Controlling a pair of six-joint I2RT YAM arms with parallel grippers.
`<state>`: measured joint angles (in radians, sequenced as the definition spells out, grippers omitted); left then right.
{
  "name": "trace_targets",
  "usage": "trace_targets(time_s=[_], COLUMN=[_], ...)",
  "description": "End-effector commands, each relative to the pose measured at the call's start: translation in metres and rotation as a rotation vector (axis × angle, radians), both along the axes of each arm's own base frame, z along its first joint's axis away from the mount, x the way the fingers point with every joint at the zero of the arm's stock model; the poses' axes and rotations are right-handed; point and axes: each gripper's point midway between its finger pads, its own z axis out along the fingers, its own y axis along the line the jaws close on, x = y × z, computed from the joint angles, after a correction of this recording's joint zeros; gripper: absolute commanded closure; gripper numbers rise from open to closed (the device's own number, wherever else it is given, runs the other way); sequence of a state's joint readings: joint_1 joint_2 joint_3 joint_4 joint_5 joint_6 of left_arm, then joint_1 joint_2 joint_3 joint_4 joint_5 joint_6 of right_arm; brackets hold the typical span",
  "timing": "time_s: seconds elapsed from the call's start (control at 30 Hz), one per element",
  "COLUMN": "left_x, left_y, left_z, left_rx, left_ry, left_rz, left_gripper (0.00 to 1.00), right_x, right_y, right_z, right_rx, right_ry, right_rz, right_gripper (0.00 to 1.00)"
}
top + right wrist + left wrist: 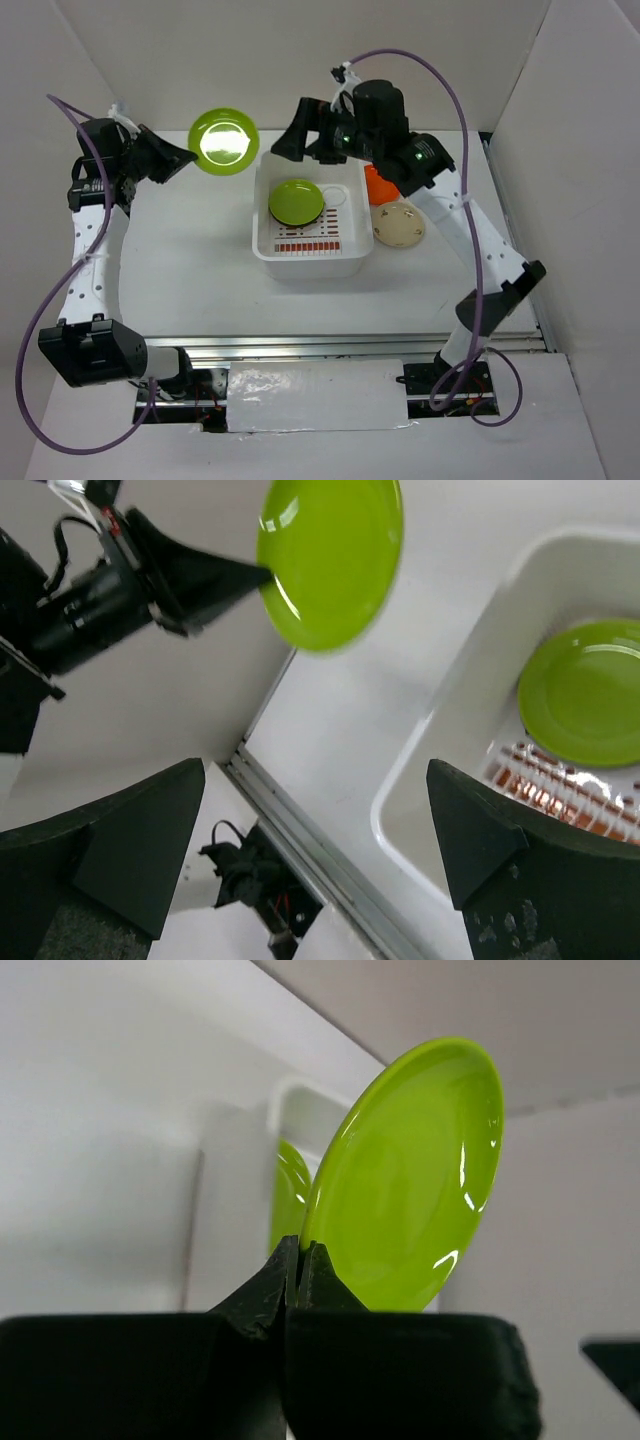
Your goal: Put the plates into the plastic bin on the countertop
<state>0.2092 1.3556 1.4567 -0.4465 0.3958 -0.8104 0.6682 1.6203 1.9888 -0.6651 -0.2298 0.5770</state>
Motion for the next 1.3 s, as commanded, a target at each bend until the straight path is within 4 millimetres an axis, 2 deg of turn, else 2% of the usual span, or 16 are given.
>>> trace_targets(time_s=[0.0,0.13,0.27,0.37,0.47,0.57,0.6,0.67,0.7,0.77,0.8,0.93,0.97,1.1,1.17,1.27], left_x=[-0.029,-0.051,-0.062,-0.067,-0.070,-0.072,-0.073,-0.073,-0.072,-0.072,-0.073,-0.079,-0.079,-0.091,-0.095,-0.099], left_y=[-0.054,-0.071,-0.080,-0.083,-0.086,-0.089,-0.091,-0.086,-0.083,-0.074,-0.068,-0.037,-0.025,-0.009,-0.007,-0.007], left_z=[-0.004,0.022,0.038,0.043,0.042,0.040,0.039,0.033,0.031,0.021,0.017,0.007,0.003,-0.004,-0.009,-0.019], left_rx=[-0.102,-0.147,-0.171,-0.171,-0.178,-0.182,-0.181,-0.152,-0.120,-0.083,-0.060,0.057,0.096,0.182,0.195,0.213], left_ry=[0.036,-0.015,-0.050,-0.054,-0.049,-0.035,-0.028,0.007,0.011,0.061,0.075,0.146,0.168,0.196,0.213,0.236], left_rz=[-0.275,-0.362,-0.408,-0.417,-0.428,-0.431,-0.434,-0.399,-0.387,-0.316,-0.283,-0.104,-0.041,0.020,0.017,0.000], left_gripper=[1.00,1.00,1.00,1.00,1.00,1.00,1.00,1.00,0.72,0.35,0.01,0.01,0.01,0.01,0.01,0.01], right_x=[0.018,0.034,0.047,0.048,0.047,0.047,0.050,0.049,0.052,0.056,0.060,0.089,0.093,0.118,0.125,0.138], right_y=[0.018,0.032,0.034,0.032,0.031,0.030,0.027,0.024,0.018,0.007,0.000,-0.041,-0.048,-0.079,-0.078,-0.076], right_z=[0.018,0.008,-0.036,-0.053,-0.060,-0.060,-0.059,-0.057,-0.057,-0.060,-0.064,-0.095,-0.115,-0.168,-0.197,-0.223], right_rx=[-0.014,-0.027,-0.087,-0.106,-0.106,-0.101,-0.104,-0.105,-0.112,-0.110,-0.113,-0.147,-0.183,-0.259,-0.292,-0.310], right_ry=[-0.083,-0.055,0.014,0.034,0.042,0.031,0.026,0.022,0.018,0.033,0.044,0.148,0.187,0.298,0.351,0.391], right_rz=[0.042,0.051,0.005,-0.013,-0.020,-0.029,-0.054,-0.078,-0.113,-0.176,-0.210,-0.390,-0.422,-0.511,-0.496,-0.479], right_gripper=[0.00,0.01,0.04,0.11,0.26,0.52,0.82,1.00,1.00,1.00,1.00,1.00,1.00,1.00,1.00,1.00])
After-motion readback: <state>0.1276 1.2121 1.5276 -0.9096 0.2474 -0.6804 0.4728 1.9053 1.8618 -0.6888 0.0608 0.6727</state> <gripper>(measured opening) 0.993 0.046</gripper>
